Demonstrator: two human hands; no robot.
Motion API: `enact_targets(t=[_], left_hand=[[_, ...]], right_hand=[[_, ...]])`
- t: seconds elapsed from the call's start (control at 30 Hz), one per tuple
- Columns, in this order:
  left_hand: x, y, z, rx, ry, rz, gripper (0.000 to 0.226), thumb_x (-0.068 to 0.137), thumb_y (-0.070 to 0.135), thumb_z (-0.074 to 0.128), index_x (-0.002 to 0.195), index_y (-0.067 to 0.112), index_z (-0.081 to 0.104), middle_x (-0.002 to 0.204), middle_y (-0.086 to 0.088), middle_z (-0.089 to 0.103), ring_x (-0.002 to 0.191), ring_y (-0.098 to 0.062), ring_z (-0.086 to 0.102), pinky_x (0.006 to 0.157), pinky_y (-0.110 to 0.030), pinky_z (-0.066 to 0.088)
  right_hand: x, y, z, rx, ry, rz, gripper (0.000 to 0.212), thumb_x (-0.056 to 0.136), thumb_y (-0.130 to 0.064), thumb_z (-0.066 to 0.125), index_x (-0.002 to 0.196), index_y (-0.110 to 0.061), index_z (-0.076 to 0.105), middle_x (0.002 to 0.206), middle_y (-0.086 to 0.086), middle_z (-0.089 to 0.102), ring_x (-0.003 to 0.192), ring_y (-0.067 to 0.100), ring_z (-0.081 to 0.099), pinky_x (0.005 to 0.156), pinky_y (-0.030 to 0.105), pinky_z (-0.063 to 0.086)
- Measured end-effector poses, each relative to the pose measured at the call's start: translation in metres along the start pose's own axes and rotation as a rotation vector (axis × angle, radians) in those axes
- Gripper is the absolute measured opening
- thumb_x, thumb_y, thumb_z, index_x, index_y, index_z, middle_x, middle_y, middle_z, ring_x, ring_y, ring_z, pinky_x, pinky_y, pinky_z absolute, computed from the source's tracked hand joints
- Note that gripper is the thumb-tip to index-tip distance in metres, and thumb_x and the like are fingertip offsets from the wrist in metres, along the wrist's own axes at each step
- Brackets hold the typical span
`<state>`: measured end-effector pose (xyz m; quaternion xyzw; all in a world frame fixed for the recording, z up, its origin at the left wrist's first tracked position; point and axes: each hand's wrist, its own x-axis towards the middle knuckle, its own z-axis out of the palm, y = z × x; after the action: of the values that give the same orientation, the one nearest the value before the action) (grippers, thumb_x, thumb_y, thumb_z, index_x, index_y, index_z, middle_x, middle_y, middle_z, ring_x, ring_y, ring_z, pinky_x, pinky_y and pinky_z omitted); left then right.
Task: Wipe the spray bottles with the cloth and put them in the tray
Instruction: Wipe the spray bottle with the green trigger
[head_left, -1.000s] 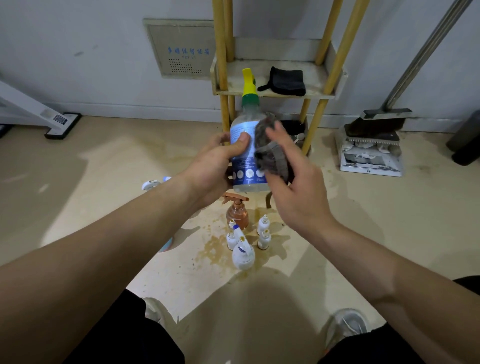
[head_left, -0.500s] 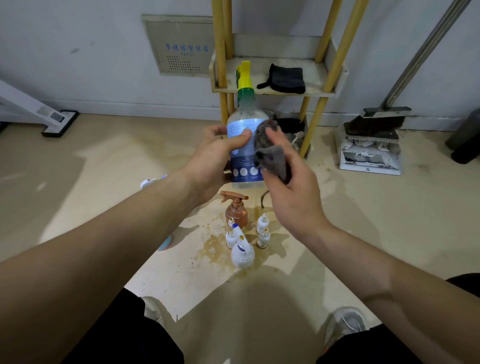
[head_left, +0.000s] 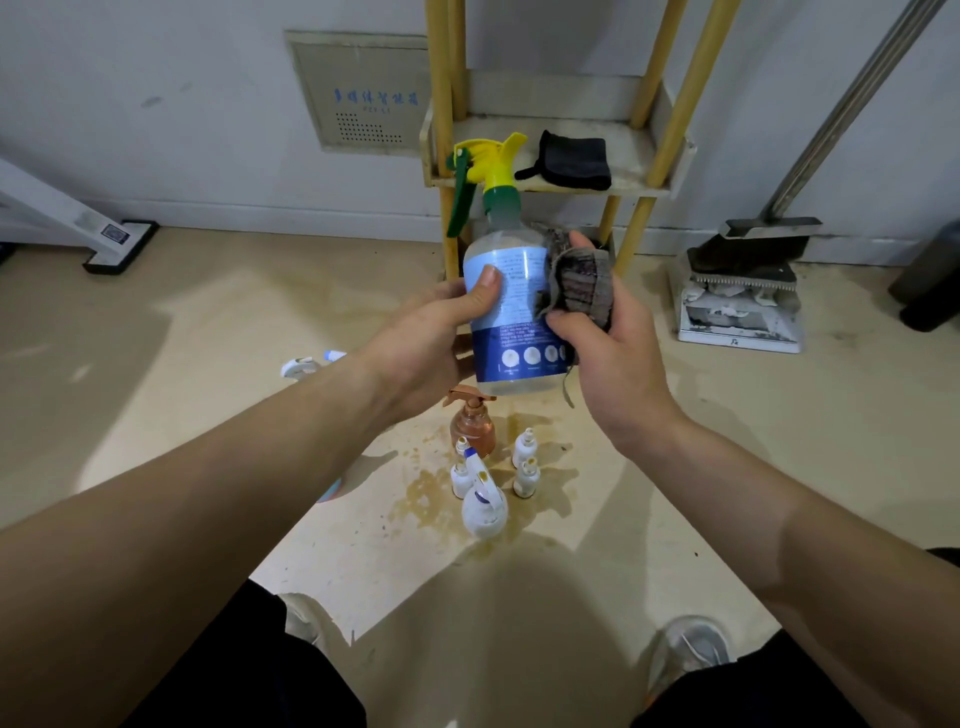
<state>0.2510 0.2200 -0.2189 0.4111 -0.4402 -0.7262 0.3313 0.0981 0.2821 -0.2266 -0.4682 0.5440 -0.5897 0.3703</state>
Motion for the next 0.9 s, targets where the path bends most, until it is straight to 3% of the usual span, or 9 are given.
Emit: enact_targets(t=[0.1,0.2,0.33,0.5,0.67,0.9], left_hand=[[0.0,-0.007,0.002,-0.01,0.008,0.006,0.067,0.079,0.04,0.069,0.136,0.01,0.051,0.13,-0.013,0.065,0.115,-0.031,0.066,0.098,-0.049,0.055],[-0.001,-0.01,0.003,0.013,0.006,0.014,0.069,0.079,0.04,0.071,0.138,0.012,0.046,0.131,-0.014,0.065,0.118,-0.032,0.065,0.102,-0.054,0.051],[-0.003,-0.009,0.009,0.035,0.052,0.013,0.07,0.077,0.043,0.069,0.136,0.016,0.044,0.122,-0.009,0.069,0.105,-0.026,0.07,0.092,-0.053,0.057],[0.001,0.002,0.007,0.019,0.076,0.029,0.027,0.099,0.035,0.058,0.121,0.019,0.058,0.089,0.005,0.075,0.084,-0.018,0.07,0.084,-0.046,0.058],[0.004,0.007,0.001,0.041,0.129,0.027,0.046,0.096,0.04,0.062,0.133,0.013,0.055,0.094,0.0,0.072,0.082,-0.019,0.069,0.075,-0.042,0.061],[0.006,0.01,0.003,0.068,0.116,0.038,0.052,0.093,0.037,0.065,0.137,0.019,0.044,0.106,-0.002,0.071,0.089,-0.019,0.071,0.075,-0.042,0.061]], right_hand=[[0.002,-0.002,-0.002,0.118,-0.075,0.032,0.063,0.088,-0.02,0.051,0.15,-0.017,0.042,0.119,-0.011,0.069,0.112,0.004,0.065,0.093,0.021,0.049],[0.005,-0.003,-0.002,0.17,-0.1,0.05,0.046,0.105,-0.023,0.04,0.15,-0.014,0.041,0.127,-0.01,0.064,0.118,0.0,0.062,0.097,0.019,0.048],[0.003,-0.005,0.0,-0.163,-0.108,-0.134,0.051,0.098,-0.024,0.05,0.149,-0.022,0.046,0.153,-0.006,0.047,0.143,0.006,0.04,0.12,0.04,0.034],[-0.009,-0.003,0.004,-0.372,-0.106,-0.303,0.049,0.095,-0.011,0.061,0.142,-0.022,0.056,0.157,-0.006,0.041,0.145,0.002,0.035,0.118,0.029,0.036],[-0.014,0.007,0.0,-0.464,-0.142,-0.338,0.051,0.093,-0.012,0.069,0.142,-0.024,0.057,0.157,-0.005,0.04,0.143,0.004,0.039,0.112,0.017,0.037],[0.003,-0.003,-0.003,-0.303,-0.107,-0.192,0.058,0.093,-0.013,0.069,0.145,-0.029,0.051,0.152,-0.008,0.049,0.139,0.001,0.044,0.114,0.029,0.041]])
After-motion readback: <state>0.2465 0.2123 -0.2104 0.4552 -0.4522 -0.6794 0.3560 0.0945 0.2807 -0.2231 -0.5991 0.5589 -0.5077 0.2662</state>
